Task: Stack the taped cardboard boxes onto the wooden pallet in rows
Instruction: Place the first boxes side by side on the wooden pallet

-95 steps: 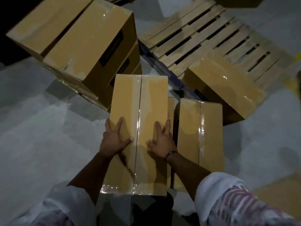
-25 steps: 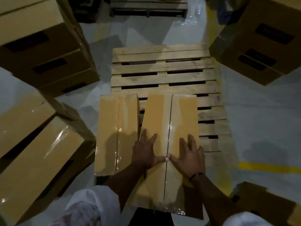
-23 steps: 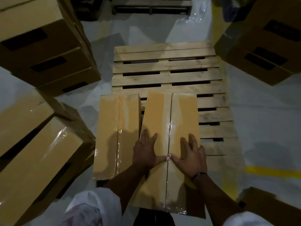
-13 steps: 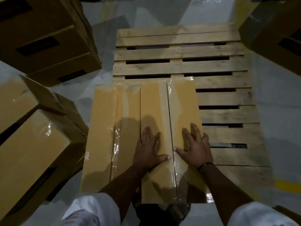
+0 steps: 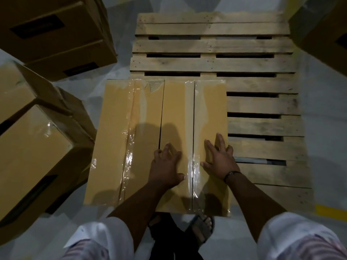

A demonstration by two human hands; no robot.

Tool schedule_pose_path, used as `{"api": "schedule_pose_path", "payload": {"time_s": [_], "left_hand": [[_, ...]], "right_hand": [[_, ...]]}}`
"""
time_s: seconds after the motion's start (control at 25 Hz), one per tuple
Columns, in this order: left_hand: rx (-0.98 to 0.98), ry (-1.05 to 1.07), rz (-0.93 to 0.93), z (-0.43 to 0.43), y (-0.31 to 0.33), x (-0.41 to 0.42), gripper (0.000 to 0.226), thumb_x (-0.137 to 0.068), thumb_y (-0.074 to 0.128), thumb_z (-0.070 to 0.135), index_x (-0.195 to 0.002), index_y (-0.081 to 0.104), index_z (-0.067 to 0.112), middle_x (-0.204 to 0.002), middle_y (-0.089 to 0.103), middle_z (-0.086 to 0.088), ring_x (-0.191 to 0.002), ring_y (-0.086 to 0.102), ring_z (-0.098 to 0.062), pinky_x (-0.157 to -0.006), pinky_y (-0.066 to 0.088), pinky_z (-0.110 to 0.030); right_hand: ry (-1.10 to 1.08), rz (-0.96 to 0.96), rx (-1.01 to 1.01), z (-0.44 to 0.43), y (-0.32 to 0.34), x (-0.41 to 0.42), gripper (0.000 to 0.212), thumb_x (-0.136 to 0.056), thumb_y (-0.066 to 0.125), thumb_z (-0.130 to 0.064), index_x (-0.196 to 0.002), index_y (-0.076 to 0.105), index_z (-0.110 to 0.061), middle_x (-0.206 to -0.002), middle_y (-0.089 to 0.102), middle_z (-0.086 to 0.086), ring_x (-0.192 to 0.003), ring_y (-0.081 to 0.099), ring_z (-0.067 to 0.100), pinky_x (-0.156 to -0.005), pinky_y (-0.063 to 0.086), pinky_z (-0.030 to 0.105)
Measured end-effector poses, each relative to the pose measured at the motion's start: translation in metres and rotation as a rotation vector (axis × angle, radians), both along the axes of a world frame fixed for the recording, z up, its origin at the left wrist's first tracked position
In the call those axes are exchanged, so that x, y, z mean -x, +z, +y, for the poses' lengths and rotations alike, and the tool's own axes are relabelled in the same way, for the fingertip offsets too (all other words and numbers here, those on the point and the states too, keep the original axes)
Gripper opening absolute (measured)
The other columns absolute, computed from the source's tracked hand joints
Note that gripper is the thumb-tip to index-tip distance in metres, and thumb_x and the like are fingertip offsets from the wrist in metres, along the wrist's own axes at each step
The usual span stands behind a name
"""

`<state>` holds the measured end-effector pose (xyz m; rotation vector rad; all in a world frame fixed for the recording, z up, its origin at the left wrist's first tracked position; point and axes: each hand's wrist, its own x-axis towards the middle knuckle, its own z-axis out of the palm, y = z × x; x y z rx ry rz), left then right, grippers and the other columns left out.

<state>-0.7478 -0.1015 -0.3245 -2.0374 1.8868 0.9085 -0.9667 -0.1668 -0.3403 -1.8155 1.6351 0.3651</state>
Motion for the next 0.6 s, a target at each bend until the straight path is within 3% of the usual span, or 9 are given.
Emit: {"api": "schedule_pose_path", "payload": {"time_s": [0.2,0.48,0.6], "left_hand": [[-0.079,-0.025,-0.054,0.048,0.004,-0.005,0.106,-0.075,0.081,0.055,-0.153,0.011,0.048,-0.169,-0.017,-0.004,-0.15,-0.002,-0.048,-0.117,0.022,-0.066],[-0.128,-0.102,-0.067,0.115,0.002,-0.007,0.124,-0.076,0.086,0.044,-0.16,-0.005,0.042,-0.166,-0.032,-0.004,-0.151,-0.004,-0.054,-0.117,0.029,-0.065],[-0.124,-0.189,-0.069,0.131,-0.001,-0.015,0.13,-0.075,0.089,0.038,-0.162,-0.008,0.038,-0.166,-0.032,-0.003,-0.152,-0.009,-0.051,-0.117,0.031,-0.063]], "right_hand": [[0.073,0.035,-0.038,0.038,0.01,0.006,0.093,-0.087,0.069,-0.054,-0.159,0.012,-0.04,-0.165,-0.025,-0.003,-0.148,-0.004,0.047,-0.115,0.035,0.059],[0.105,0.069,-0.067,0.126,0.011,0.01,0.104,-0.084,0.069,-0.061,-0.16,0.004,-0.036,-0.164,-0.029,0.002,-0.147,-0.015,0.052,-0.112,0.033,0.065],[0.079,0.09,-0.082,0.16,0.008,0.016,0.107,-0.083,0.071,-0.061,-0.16,0.0,-0.038,-0.163,-0.031,0.003,-0.147,-0.01,0.053,-0.111,0.034,0.065]]}}
